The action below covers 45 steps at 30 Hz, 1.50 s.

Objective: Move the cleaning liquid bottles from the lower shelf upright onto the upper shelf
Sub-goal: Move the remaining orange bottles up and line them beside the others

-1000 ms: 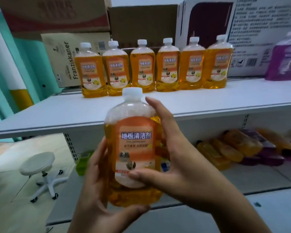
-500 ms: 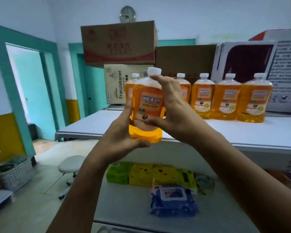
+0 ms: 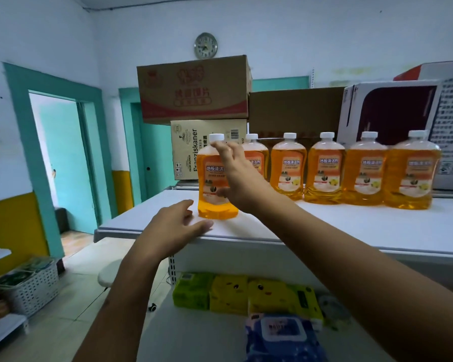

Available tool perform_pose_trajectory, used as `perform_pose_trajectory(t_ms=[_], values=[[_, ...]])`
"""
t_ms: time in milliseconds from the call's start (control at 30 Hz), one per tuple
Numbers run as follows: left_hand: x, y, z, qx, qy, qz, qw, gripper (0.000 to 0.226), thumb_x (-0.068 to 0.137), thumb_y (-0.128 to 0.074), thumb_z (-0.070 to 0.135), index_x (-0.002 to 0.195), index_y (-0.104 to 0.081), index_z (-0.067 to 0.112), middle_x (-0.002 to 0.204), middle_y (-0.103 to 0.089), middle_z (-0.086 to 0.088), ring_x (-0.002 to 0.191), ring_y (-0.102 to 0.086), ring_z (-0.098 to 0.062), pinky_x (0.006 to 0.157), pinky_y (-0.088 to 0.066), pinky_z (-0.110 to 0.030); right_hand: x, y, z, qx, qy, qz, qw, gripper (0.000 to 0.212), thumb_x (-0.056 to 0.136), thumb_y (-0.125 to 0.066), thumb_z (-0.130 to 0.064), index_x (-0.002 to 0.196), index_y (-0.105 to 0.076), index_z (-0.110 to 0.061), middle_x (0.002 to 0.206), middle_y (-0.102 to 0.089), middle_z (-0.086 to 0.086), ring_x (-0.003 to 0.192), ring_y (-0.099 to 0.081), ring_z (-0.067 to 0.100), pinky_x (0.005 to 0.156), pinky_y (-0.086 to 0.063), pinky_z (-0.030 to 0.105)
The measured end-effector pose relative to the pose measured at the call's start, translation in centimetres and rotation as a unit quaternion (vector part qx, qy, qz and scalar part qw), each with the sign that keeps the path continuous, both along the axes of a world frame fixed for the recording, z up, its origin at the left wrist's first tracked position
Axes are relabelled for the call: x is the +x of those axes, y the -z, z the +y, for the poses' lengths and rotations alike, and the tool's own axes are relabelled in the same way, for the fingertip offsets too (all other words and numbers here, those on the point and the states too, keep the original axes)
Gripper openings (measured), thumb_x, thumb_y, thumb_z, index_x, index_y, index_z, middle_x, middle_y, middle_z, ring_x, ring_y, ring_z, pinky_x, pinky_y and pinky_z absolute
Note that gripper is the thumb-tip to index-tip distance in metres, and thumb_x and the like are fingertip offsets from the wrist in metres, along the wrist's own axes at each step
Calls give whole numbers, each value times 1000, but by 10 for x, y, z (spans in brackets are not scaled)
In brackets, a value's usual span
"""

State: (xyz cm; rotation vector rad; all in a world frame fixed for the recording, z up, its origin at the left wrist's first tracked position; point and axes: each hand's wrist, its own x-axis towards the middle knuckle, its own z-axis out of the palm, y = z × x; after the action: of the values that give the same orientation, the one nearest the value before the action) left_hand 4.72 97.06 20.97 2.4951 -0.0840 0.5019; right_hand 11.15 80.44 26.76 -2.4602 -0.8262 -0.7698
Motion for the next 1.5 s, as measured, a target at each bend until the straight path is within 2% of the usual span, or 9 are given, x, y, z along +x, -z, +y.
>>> perform_pose_trajectory(t_ms=[267, 667, 767, 900, 1033, 1133, 1233, 1367, 1500], values=[[-3, 0, -4, 20, 0, -16, 1000, 60, 90, -64, 50, 139, -54, 19, 141, -58, -3, 126, -55, -18, 103, -43, -36, 44, 10, 30, 21, 42, -8, 999, 102, 83, -73, -1, 154, -9, -37, 162, -2, 10, 130, -44, 38, 98, -50, 47], [0, 3, 1, 20, 10, -28, 999, 51, 90, -63, 49, 133, -60, 22, 141, -58, -1, 125, -55, -18, 94, -41, -31, 57, 6, 13, 26, 18, 10, 999, 103, 84, -75, -5, 155, -9, -39, 165, -4, 9, 136, -44, 40, 102, -50, 51], [-4, 6, -2, -25, -8, -97, 995, 43, 91, -67, 40, 128, -64, 20, 139, -58, -2, 126, -54, -22, 98, -42, -34, 35, 3, 11, 86, -6, 58, 995, 107, 86, -71, -2, 157, 0, -38, 166, 4, 13, 133, -48, 38, 103, -49, 45], [-26, 35, -7, -211, 2, -284, 935, 30, 94, -65, 23, 124, -65, 22, 135, -61, 0, 125, -55, -18, 104, -45, -35, -20, 11, -14, 217, -86, 158, 960, 70, 95, -66, -18, 153, -28, -25, 151, -40, 8, 132, -49, 25, 102, -50, 40], [-44, 84, -49, -390, 47, -394, 831, 24, 93, -63, 14, 115, -65, 22, 113, -68, 1, 104, -62, -2, 91, -50, -16, -101, 65, -68, 340, -153, 144, 917, 42, 97, -62, -22, 138, -51, -26, 140, -56, -8, 122, -59, 8, 96, -56, 33], [-45, 123, -99, -485, 111, -340, 798, 28, 90, -61, 8, 111, -64, 27, 109, -68, 7, 102, -64, -7, 87, -50, -15, -162, 121, -111, 431, -146, 178, 872, 37, 95, -64, -22, 131, -60, -27, 133, -63, -8, 120, -63, 14, 99, -54, 32], [-44, 157, -150, -536, 148, -243, 795, 25, 89, -61, 9, 112, -63, 17, 109, -68, 3, 98, -65, -2, 85, -50, -12, -199, 170, -157, 466, -16, 203, 861, 29, 94, -66, -20, 119, -67, -35, 125, -68, -10, 116, -64, 13, 97, -55, 35], [-44, 185, -212, -546, 207, -92, 807, 29, 90, -62, -5, 103, -64, 21, 94, -72, 11, 84, -66, 9, 75, -48, -6, -215, 211, -217, 403, 215, 201, 866, 27, 95, -64, -24, 113, -64, -45, 114, -65, -25, 112, -61, -3, 89, -56, 26], [-34, 197, -253, -504, 276, 8, 819, 24, 89, -65, 5, 100, -68, 26, 98, -74, 20, 90, -66, 8, 74, -49, -7, -206, 231, -260, 420, 271, 182, 847, 26, 96, -63, -26, 112, -64, -46, 113, -65, -28, 110, -61, -5, 87, -52, 22]])
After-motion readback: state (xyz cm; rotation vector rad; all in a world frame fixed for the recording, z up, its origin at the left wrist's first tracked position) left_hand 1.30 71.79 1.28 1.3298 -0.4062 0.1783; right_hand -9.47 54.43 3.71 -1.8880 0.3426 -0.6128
